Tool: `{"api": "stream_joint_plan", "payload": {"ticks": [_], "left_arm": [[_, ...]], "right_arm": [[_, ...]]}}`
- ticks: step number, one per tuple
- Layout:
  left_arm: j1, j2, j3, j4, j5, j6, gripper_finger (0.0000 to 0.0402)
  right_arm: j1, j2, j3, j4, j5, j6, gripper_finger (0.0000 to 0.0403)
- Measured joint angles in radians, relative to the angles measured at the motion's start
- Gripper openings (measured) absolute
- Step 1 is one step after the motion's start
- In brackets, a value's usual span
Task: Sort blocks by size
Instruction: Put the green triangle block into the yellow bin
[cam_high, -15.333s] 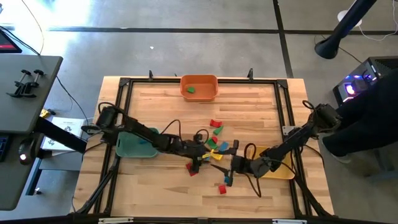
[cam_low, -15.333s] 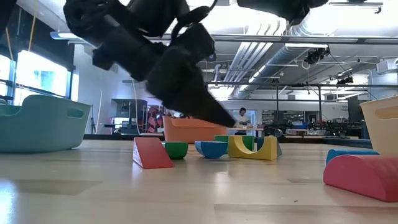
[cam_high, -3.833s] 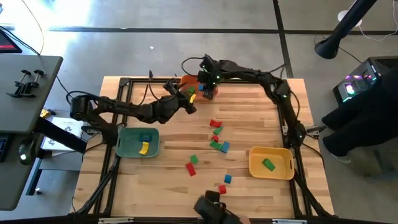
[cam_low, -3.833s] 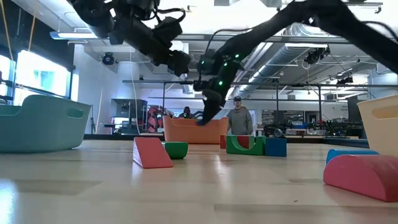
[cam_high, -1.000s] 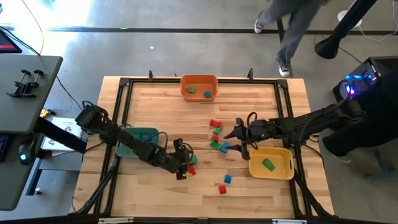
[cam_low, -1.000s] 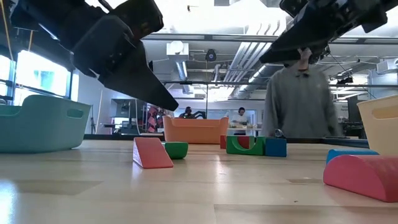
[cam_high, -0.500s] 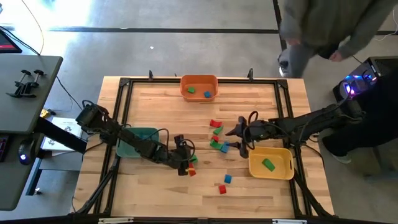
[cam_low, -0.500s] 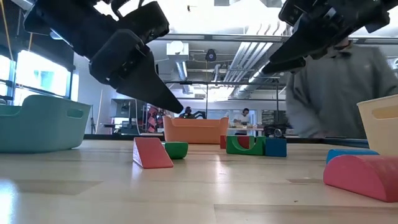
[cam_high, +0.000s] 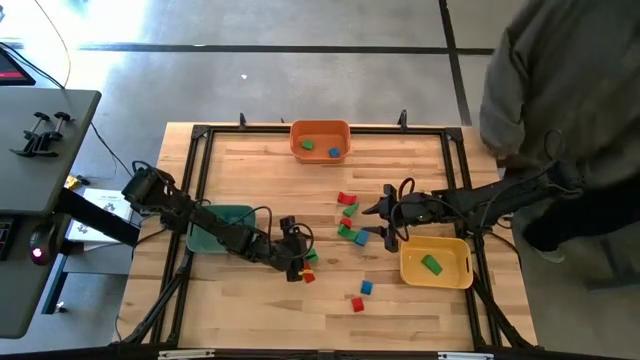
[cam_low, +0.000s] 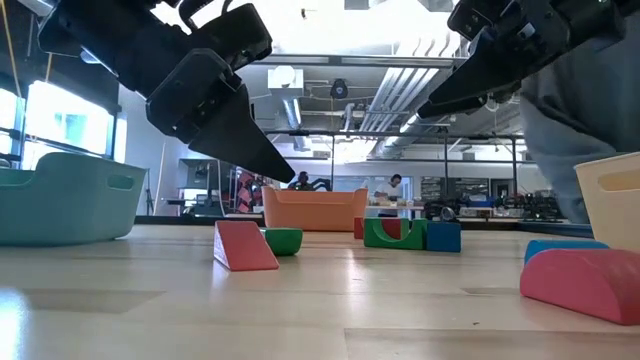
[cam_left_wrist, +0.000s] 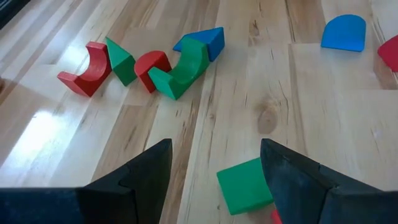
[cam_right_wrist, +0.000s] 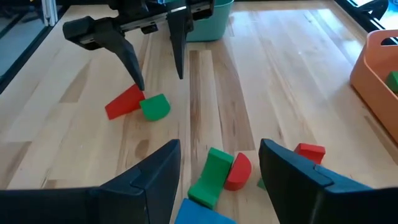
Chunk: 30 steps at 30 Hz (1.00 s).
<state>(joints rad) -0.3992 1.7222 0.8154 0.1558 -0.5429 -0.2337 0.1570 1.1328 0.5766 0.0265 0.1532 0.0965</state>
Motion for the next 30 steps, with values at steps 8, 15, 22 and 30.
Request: {"api": "stream_joint_plan", "payload": {"ticks": [8,15,22,30], "left_arm": [[0.0,0.0,0.0,0.002,-0.021,0.001,0.0229],[0.033,0.0,0.0,0.009,0.014,-0.023,0.0229],[0.123,0.0,-0.001,0.033,0.014,-0.062,0.0229],[0.198,0.0,-0.001,0.094,0.009,-0.093,0.0229]], "right_arm": [[0.0,0.0,0.0,0.0,0.0,0.0,0.0209],[0.0,0.031,-0.001,0.002,-0.007,-0.017,0.0209],[-0.012,0.189,-0.002,0.036,-0.104,-0.101,0.0209],[-0.111,0.29,-0.002,0.061,-0.101,-0.103,0.0209]]}}
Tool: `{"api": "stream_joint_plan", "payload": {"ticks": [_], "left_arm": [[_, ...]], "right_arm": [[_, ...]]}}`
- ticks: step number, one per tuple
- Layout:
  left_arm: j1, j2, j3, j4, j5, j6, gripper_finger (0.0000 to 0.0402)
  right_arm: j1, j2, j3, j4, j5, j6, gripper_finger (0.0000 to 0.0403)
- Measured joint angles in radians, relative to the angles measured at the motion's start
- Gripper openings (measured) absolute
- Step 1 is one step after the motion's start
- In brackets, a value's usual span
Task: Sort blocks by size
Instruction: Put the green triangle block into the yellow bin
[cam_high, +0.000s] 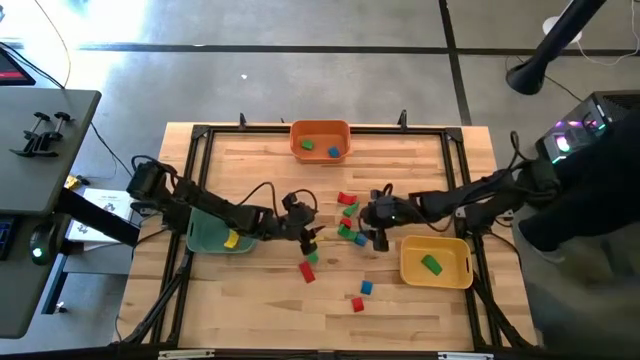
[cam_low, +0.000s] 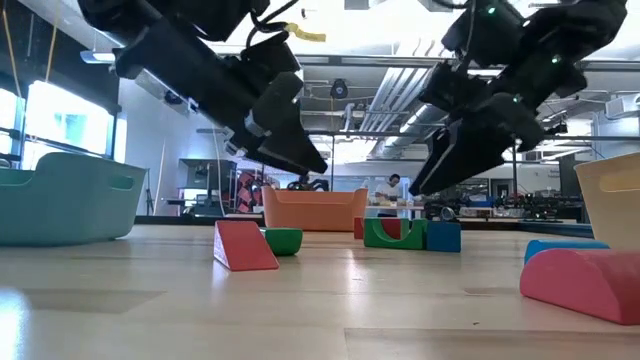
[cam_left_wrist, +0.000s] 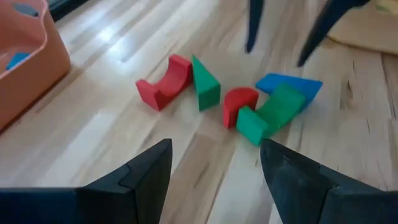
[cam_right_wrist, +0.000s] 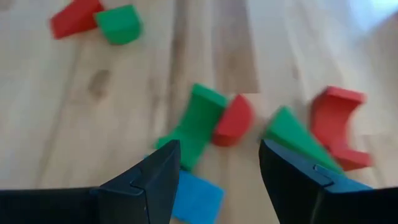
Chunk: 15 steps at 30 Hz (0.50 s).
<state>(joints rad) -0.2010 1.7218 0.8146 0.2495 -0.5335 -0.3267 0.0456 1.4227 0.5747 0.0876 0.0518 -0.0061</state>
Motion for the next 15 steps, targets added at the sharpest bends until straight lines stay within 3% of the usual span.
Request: {"api": "stream_joint_plan", "payload": {"ticks": [5,10,15], "left_arm": [[0.012,0.0,0.0,0.053,0.0,0.03,0.0229],[0.014,0.0,0.0,0.097,-0.024,0.055,0.0229],[0.014,0.0,0.0,0.1,-0.029,0.07,0.0229]], "right_arm": [[-0.066,0.007,0.0,0.012,-0.007,-0.134,0.0209],[-0.126,0.075,0.0,0.108,-0.113,-0.26,0.0209],[-0.169,0.145,0.032,0.131,-0.137,-0.367,0.0209]]}}
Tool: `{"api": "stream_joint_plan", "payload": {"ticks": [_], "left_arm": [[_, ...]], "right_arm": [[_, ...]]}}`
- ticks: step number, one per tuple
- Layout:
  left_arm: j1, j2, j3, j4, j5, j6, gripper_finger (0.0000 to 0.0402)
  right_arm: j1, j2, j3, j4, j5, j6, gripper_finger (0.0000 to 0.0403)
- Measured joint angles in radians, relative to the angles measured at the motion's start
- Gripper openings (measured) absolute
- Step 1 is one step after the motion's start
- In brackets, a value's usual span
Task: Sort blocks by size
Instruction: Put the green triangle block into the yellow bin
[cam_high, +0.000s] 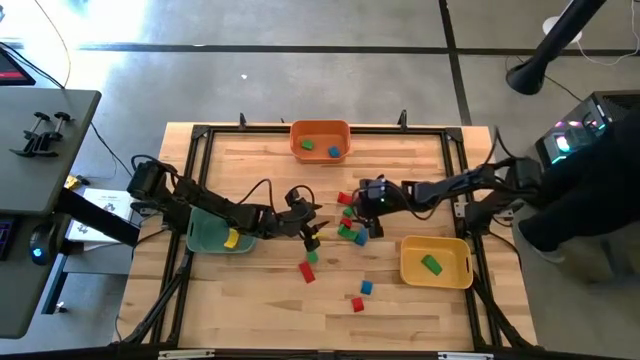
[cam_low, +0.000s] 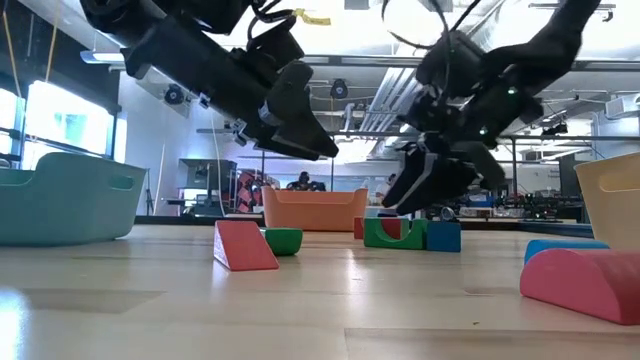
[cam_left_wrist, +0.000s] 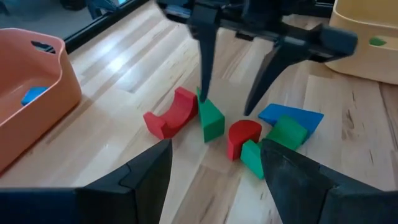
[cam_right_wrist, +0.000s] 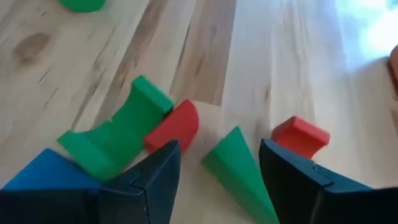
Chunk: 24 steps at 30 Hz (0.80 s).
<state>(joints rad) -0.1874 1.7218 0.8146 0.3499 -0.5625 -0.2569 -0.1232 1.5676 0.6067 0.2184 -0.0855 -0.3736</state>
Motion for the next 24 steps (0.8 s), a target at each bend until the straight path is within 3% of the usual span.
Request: {"api": "stream_joint_plan", "payload": {"ticks": [4,10,17,24], "left_arm": [[0.0,0.0,0.0,-0.005,0.0,0.005,0.0229],[-0.001,0.0,0.0,-0.007,0.001,0.006,0.0229],[-0.004,0.0,0.0,-0.009,0.001,0.006,0.0229],[-0.004,0.0,0.0,-0.009,0.001,0.006,0.0229]], "right_arm": [[-0.03,0.066,0.058,-0.03,-0.076,-0.038,0.0209],[-0.049,0.112,0.133,-0.117,-0.11,-0.077,0.02],[-0.049,0.113,0.177,-0.312,-0.072,-0.083,0.0168],[-0.049,0.11,0.192,-0.335,-0.074,-0.089,0.0176]]}}
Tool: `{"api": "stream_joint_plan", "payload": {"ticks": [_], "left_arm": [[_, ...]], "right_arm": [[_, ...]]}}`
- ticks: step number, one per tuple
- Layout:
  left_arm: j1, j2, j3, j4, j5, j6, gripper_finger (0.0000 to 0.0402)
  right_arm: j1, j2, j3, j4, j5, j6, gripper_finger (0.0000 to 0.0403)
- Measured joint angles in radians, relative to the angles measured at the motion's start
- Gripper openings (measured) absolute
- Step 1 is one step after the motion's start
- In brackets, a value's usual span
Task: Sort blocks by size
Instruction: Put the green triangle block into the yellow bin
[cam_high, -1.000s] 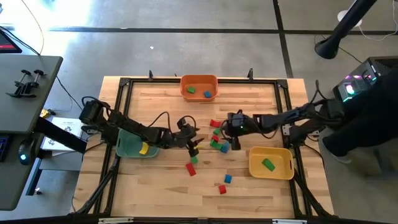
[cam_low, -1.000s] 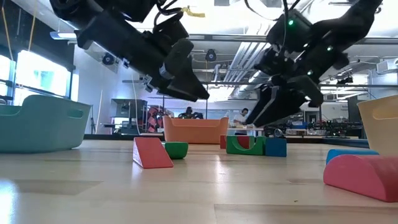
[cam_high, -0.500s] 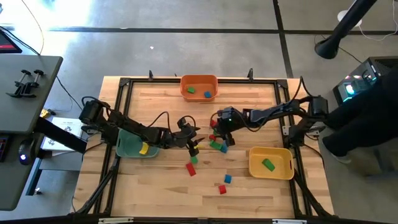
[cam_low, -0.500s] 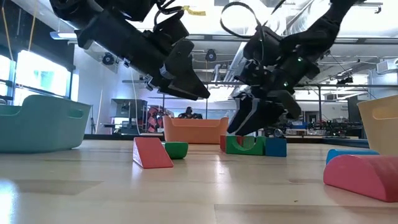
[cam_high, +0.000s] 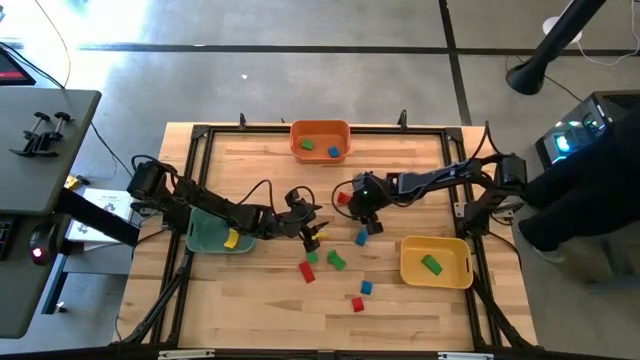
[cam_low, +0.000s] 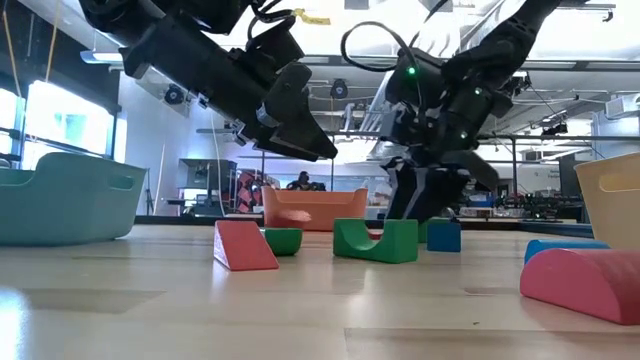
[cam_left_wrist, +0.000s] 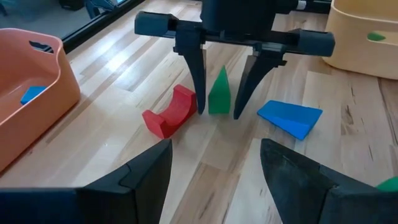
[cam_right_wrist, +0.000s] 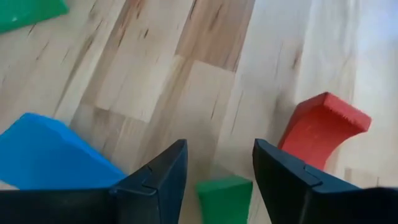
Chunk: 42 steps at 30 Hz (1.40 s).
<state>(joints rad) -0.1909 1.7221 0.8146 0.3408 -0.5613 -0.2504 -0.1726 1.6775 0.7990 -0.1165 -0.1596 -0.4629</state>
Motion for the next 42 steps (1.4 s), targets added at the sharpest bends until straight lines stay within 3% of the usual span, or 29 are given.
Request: {"api": "stream_joint_plan", "payload": {"ticks": [5,13,17,24,27,32,42], "left_arm": [[0.0,0.0,0.0,-0.002,0.0,0.0,0.0229],[0.0,0.0,0.0,-0.006,0.0,0.0,0.0229],[0.0,0.0,0.0,-0.006,0.0,0.0,0.0229],[0.0,0.0,0.0,-0.003,0.0,0.001,0.0229],[0.0,0.0,0.0,-0.004,0.0,0.001,0.0229],[0.0,0.0,0.0,-0.004,0.0,0.001,0.0229],[0.001,0.0,0.0,0.0,0.0,0.01,0.0229]], "right_arm": [[0.006,-0.017,0.0,-0.06,0.0,-0.013,0.0183],[0.013,-0.158,-0.002,-0.224,0.059,0.064,0.0184],[-0.012,-0.183,-0.064,-0.221,0.077,0.079,0.0184],[-0.047,-0.181,-0.206,0.026,0.075,0.08,0.0182],[-0.071,-0.181,-0.266,0.14,0.009,0.082,0.017],[-0.103,-0.181,-0.373,0.339,-0.104,0.142,0.012],[-0.103,-0.116,-0.459,0.596,-0.139,0.219,0.003]]}}
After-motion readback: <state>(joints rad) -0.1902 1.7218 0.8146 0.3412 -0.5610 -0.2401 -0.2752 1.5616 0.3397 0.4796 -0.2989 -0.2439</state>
